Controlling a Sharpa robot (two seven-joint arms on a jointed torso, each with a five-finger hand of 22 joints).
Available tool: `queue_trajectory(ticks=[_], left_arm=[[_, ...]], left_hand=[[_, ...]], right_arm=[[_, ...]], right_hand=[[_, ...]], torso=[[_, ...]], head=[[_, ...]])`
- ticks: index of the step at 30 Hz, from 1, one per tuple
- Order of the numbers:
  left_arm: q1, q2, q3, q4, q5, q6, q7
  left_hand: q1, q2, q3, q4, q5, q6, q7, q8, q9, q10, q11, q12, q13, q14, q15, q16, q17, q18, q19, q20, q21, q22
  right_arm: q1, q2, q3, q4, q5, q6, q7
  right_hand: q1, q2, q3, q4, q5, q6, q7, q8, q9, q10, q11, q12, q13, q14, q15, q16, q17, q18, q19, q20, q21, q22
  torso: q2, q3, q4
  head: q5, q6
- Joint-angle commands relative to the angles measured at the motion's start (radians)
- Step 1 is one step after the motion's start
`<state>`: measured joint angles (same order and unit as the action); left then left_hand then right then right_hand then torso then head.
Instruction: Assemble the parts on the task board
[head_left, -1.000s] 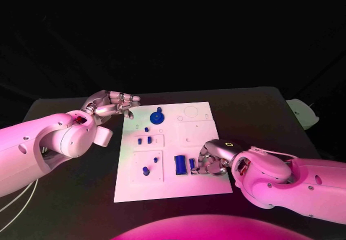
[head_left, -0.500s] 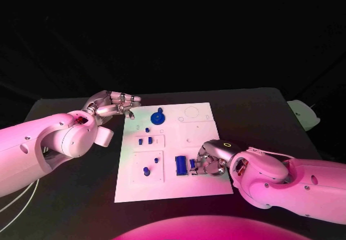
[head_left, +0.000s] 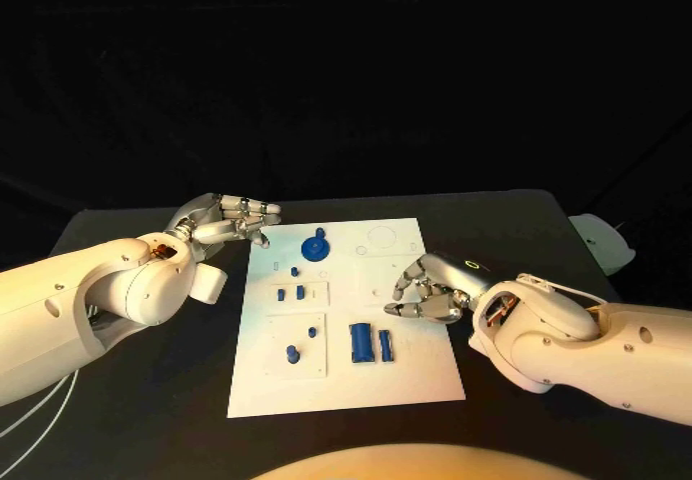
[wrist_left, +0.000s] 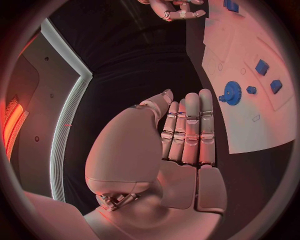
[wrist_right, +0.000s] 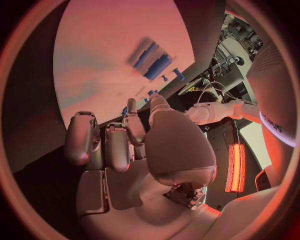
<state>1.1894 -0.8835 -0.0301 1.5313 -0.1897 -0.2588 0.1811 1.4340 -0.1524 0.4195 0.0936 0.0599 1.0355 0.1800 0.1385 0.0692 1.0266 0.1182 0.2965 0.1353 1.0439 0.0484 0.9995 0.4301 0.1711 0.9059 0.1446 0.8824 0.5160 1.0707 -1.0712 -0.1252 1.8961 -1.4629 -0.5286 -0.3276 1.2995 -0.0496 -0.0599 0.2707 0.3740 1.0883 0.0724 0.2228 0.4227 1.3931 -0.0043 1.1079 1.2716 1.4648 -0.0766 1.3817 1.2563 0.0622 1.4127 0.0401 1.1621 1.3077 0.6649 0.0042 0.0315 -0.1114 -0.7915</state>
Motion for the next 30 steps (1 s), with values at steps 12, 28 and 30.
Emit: queue_trajectory(ticks=[12, 28, 30], left_arm=[[-0.026, 0.074, -0.007, -0.129, 0.248, 0.011, 0.131], [-0.045, 0.219, -0.002, -0.301, 0.335, -0.062, 0.241], [-0.046, 0.224, -0.001, -0.304, 0.336, -0.068, 0.245]], left_hand=[[0.000, 0.015, -0.003, 0.029, -0.001, -0.028, 0.001, 0.033, -0.001, -0.023, 0.012, 0.027, -0.020, -0.104, 0.030, -0.301, -0.145, 0.003, -0.106, 0.041, -0.210, -0.121], [-0.005, 0.052, -0.185, 0.054, 0.000, -0.145, 0.000, -0.075, -0.005, -0.157, 0.071, -0.190, -0.074, -0.214, 0.139, -0.931, -0.368, -0.034, -0.196, 0.148, -0.735, -0.449], [-0.003, 0.053, -0.185, 0.053, 0.000, -0.143, 0.000, -0.075, -0.005, -0.155, 0.073, -0.193, -0.073, -0.214, 0.140, -0.934, -0.368, -0.034, -0.196, 0.147, -0.739, -0.451]], right_arm=[[0.080, 0.195, 0.003, -0.432, 0.985, 0.063, 0.651], [0.088, 0.410, 0.012, -0.808, 1.351, 0.251, 0.751], [0.086, 0.414, 0.012, -0.813, 1.345, 0.257, 0.752]], right_hand=[[0.207, 0.048, 0.070, -0.043, -0.147, -0.115, 0.076, -0.099, -0.066, -0.358, 0.084, -0.748, -0.599, -0.300, 0.098, -0.845, -0.749, 0.109, -0.395, 0.084, -0.881, -0.248], [0.162, 0.020, 0.164, -0.096, -0.191, -0.091, 0.116, -0.159, -0.268, -0.280, 0.148, -1.045, -1.167, -0.342, 0.188, -1.306, -1.088, 0.121, -0.481, 0.188, -1.099, -0.666], [0.157, 0.025, 0.166, -0.105, -0.189, -0.088, 0.118, -0.159, -0.277, -0.283, 0.151, -1.046, -1.182, -0.336, 0.190, -1.313, -1.098, 0.122, -0.479, 0.188, -1.099, -0.685]], torso=[[-0.050, -0.0238, 0.0041], [-0.074, -0.0226, 0.0181], [-0.071, -0.0213, 0.0177]], head=[[-0.001, 0.114], [0.016, 0.162], [0.020, 0.164]])
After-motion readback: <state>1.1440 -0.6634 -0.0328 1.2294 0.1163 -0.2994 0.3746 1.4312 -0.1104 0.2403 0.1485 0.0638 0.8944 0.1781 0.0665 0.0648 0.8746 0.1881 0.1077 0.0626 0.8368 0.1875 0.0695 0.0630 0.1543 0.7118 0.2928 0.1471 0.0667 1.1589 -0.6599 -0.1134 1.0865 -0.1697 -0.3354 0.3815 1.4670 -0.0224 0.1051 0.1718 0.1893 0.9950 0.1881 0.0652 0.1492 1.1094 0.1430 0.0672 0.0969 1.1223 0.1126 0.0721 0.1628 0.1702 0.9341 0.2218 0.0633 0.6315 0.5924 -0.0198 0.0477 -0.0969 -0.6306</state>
